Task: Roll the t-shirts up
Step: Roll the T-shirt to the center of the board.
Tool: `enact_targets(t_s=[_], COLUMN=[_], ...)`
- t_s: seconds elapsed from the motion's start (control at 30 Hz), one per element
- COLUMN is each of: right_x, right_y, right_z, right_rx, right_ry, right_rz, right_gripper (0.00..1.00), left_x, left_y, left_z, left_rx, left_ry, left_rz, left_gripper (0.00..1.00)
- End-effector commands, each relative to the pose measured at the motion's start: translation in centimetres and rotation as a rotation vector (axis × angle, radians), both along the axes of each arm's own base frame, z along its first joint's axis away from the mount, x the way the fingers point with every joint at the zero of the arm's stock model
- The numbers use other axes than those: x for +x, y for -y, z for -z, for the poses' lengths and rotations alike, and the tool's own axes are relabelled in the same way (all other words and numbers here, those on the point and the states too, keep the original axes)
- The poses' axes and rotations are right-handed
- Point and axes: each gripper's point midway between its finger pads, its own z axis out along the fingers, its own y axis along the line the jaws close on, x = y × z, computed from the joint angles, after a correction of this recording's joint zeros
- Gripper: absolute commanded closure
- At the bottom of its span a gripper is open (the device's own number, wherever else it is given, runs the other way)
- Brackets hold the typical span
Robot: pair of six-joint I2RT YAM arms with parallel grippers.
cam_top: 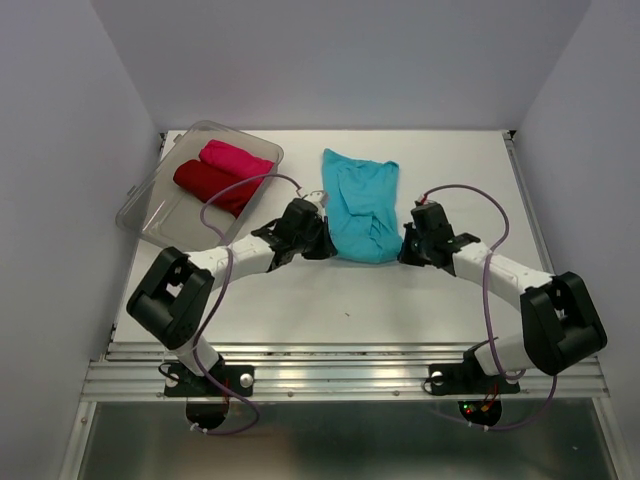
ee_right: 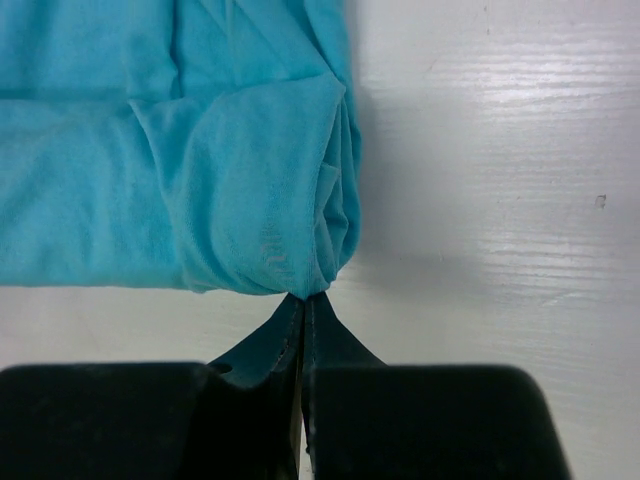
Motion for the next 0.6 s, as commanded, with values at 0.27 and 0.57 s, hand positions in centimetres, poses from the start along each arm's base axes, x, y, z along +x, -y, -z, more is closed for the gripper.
enact_targets(t_s=[0.27, 0.57], right_x=[5.4, 8.8], right_y=[-0.8, -1.3], right_z=[-4.6, -4.7], right_rx=[-0.032, -0.041], right_ry=[0.151, 0.167], right_rz=[0.03, 0.05], right_gripper=[0.99, 0.99], left_x=[3.8, 7.1], left_y=[0.0, -0.5], left_z=[-3.2, -3.3], left_rx=[-0.041, -0.026], left_ry=[-0.018, -0.041], left_rz=[-0.01, -0.022], left_gripper=[1.0, 1.0])
